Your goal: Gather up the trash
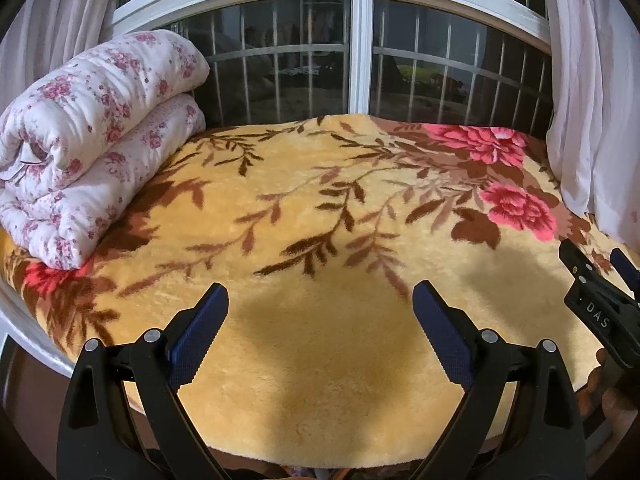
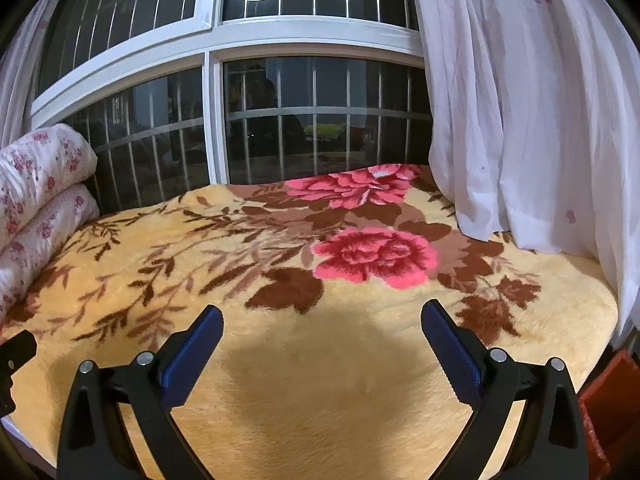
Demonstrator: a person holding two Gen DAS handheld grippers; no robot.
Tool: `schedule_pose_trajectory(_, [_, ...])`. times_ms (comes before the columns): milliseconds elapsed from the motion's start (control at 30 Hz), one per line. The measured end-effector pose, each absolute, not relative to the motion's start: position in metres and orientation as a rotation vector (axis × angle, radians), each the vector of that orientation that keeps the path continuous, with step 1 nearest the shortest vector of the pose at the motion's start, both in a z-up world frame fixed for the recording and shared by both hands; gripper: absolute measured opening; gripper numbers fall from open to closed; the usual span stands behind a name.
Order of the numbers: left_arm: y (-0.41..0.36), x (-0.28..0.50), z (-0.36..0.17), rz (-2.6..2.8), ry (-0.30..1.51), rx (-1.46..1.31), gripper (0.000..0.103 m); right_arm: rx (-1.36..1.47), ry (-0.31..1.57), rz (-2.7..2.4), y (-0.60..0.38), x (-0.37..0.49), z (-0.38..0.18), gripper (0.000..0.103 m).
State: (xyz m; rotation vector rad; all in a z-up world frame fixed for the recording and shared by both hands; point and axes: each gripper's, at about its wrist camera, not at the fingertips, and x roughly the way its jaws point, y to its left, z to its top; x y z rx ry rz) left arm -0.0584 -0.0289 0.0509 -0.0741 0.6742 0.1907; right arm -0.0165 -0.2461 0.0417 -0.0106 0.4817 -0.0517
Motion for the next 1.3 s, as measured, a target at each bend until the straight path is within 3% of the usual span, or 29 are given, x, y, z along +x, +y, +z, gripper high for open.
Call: schedule_pose_trajectory(1300, [-0.025, -0.049, 0.044, 0.146, 0.656, -0.123, 0.091, -0.054, 0.497, -0.043, -0.245, -0.009, 0.035, 0.098])
